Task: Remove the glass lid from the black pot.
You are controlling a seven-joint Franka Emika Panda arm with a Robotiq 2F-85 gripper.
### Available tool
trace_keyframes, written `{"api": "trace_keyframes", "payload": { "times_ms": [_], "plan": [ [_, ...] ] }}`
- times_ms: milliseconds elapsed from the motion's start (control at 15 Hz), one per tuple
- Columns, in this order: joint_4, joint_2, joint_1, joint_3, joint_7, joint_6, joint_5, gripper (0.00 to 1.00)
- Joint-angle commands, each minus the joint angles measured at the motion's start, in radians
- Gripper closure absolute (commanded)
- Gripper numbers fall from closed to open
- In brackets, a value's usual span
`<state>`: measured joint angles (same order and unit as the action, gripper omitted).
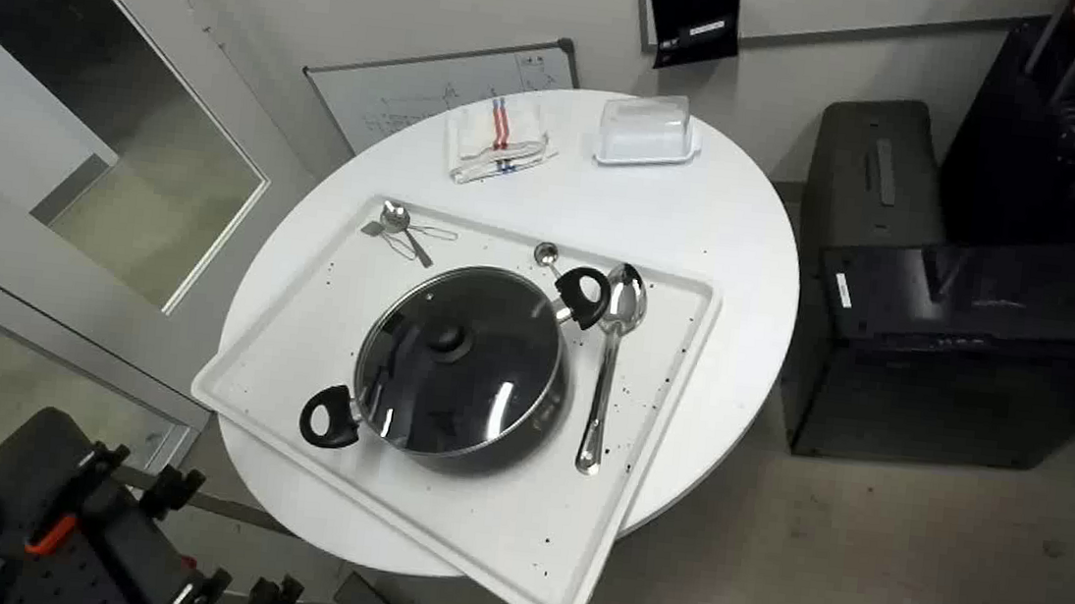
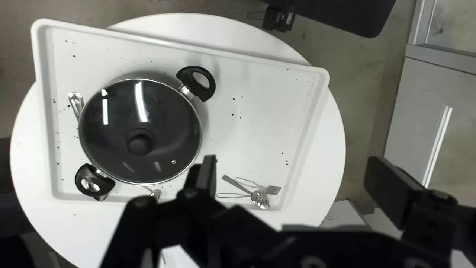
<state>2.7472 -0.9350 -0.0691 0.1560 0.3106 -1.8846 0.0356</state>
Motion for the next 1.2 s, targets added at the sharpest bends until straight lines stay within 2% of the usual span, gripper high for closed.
{"api": "trace_keyframes", "payload": {
  "times_ms": [0,533,800,1133],
  "plan": [
    [-0.002,0.001,0.005,-0.005,0.003,0.002,0.004,0.0],
    [-0.002,0.028,0.013,-0.006,-0.007,-0.03,-0.001,0.0],
    [0.0,0.114,0.04,-0.014,-0.042,-0.142,-0.018,0.0],
    [0.008,0.314,0.088,-0.023,-0.099,-0.349,-0.033,0.0]
  ]
}}
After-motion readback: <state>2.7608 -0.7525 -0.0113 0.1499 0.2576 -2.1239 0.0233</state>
